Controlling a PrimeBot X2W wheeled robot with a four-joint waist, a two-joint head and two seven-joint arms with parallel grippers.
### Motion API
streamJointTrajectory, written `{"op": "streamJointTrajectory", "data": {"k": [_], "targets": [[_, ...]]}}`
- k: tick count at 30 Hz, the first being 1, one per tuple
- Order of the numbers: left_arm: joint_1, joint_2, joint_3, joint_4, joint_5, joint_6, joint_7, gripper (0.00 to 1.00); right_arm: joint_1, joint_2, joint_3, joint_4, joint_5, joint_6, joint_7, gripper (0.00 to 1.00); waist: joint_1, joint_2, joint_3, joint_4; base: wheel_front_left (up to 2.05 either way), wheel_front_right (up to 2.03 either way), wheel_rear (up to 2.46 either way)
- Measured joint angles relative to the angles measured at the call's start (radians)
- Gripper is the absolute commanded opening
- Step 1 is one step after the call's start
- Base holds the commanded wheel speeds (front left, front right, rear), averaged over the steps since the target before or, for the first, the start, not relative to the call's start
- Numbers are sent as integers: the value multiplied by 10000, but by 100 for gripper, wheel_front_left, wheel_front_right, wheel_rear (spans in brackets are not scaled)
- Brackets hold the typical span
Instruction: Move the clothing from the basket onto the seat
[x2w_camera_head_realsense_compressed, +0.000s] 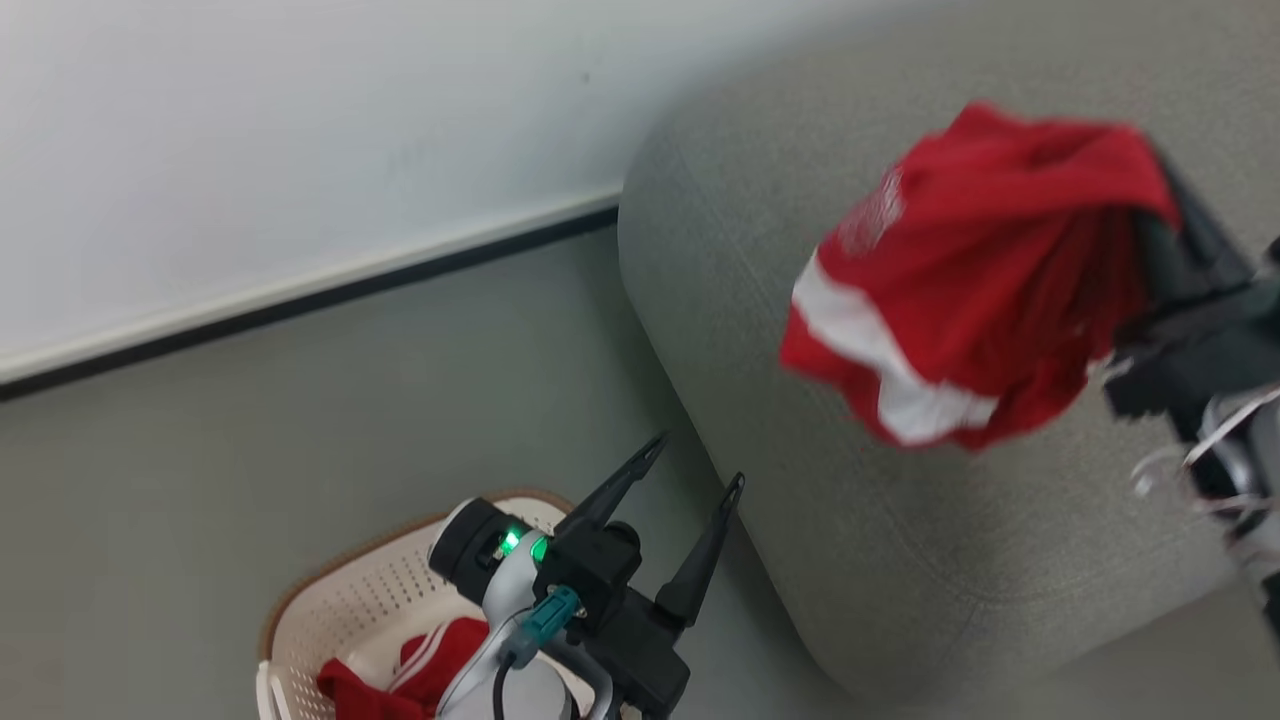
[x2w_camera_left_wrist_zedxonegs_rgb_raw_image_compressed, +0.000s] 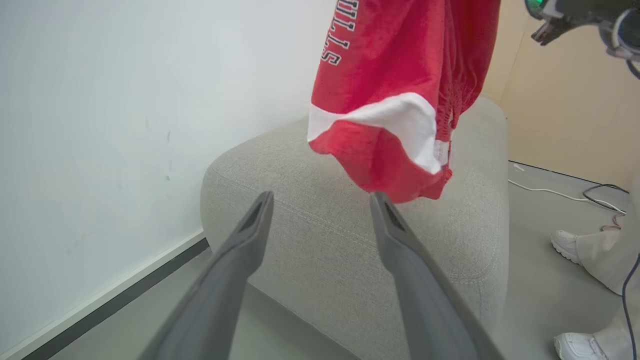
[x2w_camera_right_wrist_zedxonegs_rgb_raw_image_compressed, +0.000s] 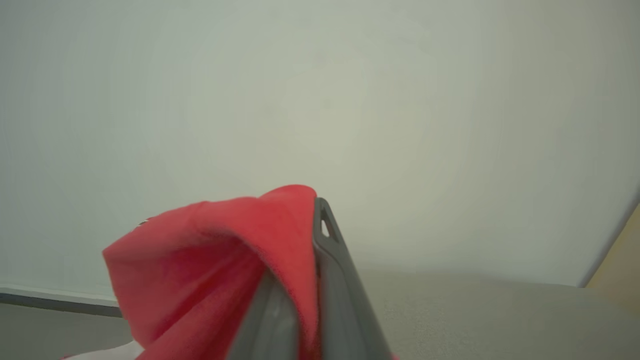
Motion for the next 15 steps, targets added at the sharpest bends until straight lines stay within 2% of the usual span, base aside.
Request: {"op": "streamJointTrajectory", "data": {"k": [15], "targets": [[-1268, 491, -115, -901, 922, -48, 483, 100, -4465, -1206, -1177, 2176, 454, 203, 738, 0, 0, 1, 2162, 510, 0, 0, 0]]}}
